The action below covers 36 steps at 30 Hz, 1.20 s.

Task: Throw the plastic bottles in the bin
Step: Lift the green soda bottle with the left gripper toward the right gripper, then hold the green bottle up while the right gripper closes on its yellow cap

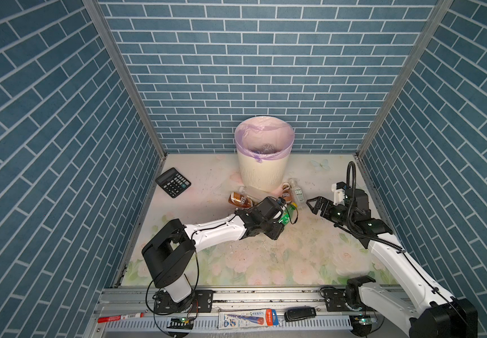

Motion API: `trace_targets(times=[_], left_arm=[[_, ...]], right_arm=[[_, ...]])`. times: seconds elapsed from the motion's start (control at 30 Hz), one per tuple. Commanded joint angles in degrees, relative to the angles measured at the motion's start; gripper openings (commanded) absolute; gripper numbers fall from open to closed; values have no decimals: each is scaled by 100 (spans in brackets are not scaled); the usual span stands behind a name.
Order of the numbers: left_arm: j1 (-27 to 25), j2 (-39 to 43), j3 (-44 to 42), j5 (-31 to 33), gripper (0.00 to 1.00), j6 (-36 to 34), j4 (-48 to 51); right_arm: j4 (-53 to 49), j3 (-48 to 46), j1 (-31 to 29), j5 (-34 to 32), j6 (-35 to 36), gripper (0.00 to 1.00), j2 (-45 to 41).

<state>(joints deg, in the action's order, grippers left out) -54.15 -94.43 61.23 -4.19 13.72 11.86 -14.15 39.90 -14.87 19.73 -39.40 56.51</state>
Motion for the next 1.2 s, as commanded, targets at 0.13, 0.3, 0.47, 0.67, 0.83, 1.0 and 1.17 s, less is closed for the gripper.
trace_targets(times=[0.13, 0.3, 0.47, 0.67, 0.83, 1.0, 1.17], left_arm=[[-28, 28, 528, -26, 59, 65, -515], [-43, -81, 802, -145, 58, 151, -762], [-104, -243, 1058, -217, 58, 162, -818], [-172, -375, 1264, -258, 58, 146, -786], [-187, -456, 1309, -287, 58, 186, -847], [-196, -553, 1404, -299, 58, 185, -843], [-205, -596, 1470, -298, 60, 167, -810]], right_arm=[[1056, 258, 39, 642, -1018, 95, 279], [1466, 359, 37, 782, -1288, 91, 425], [1912, 436, 48, 805, -1494, 85, 612], [2433, 407, 46, 896, -1767, 69, 884], [2598, 387, 46, 934, -1821, 52, 1023], [2639, 429, 46, 959, -1824, 37, 1103], [2645, 423, 46, 937, -1802, 26, 1173]])
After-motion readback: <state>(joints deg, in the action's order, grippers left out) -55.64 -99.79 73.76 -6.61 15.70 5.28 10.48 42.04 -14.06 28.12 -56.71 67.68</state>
